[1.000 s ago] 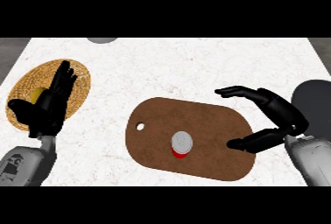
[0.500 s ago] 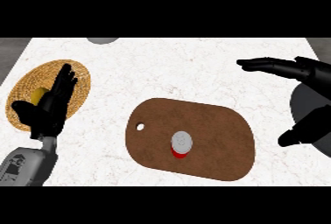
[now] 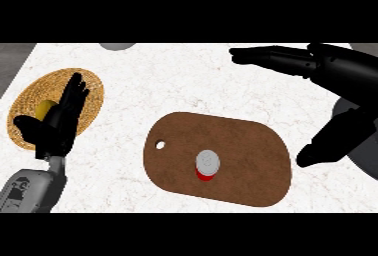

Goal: Pick the can from the cutting board and place it in the pan

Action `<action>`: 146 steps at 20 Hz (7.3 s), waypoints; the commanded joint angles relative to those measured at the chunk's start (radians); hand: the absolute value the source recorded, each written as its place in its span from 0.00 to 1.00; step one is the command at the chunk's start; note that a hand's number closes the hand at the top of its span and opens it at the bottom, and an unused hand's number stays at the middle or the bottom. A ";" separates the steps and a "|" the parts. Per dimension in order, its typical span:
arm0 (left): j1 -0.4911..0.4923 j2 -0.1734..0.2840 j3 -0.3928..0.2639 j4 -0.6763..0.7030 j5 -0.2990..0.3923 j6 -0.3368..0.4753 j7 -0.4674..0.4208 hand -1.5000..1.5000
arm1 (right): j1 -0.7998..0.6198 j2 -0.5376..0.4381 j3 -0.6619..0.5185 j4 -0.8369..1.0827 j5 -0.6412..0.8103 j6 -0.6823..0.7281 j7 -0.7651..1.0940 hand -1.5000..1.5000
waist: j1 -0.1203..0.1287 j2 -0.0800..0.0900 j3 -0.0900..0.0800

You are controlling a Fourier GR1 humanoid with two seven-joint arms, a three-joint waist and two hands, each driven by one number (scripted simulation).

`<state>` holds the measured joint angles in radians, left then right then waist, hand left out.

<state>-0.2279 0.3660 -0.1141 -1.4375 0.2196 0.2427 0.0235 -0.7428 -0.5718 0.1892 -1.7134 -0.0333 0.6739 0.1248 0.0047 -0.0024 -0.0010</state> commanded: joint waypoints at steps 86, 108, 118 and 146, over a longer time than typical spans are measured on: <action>0.031 -0.159 0.221 -0.059 -0.179 -0.198 0.052 0.50 | 0.236 0.474 0.422 0.291 1.082 0.091 -0.276 1.00 | -0.002 0.002 0.001; 0.018 -0.172 0.221 -0.050 -0.188 -0.175 0.065 0.50 | 0.172 0.572 -0.123 0.106 1.424 -0.565 0.902 1.00 | -0.012 -0.005 0.000; 0.015 -0.175 0.199 -0.105 -0.207 -0.171 0.107 0.50 | 0.230 0.458 -0.413 0.028 1.240 -0.809 0.744 1.00 | -0.005 0.001 0.003; -0.042 -0.168 0.217 -0.026 -0.204 -0.210 0.071 0.50 | 0.230 -0.080 -0.954 1.233 0.785 -1.153 -0.136 0.00 | 0.022 0.015 0.006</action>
<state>-0.2565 0.1849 0.0954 -1.4728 0.0075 0.0505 0.0943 -0.4869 -0.6188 -0.7105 -0.6253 0.8303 -0.5102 0.0751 0.0246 0.0106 0.0042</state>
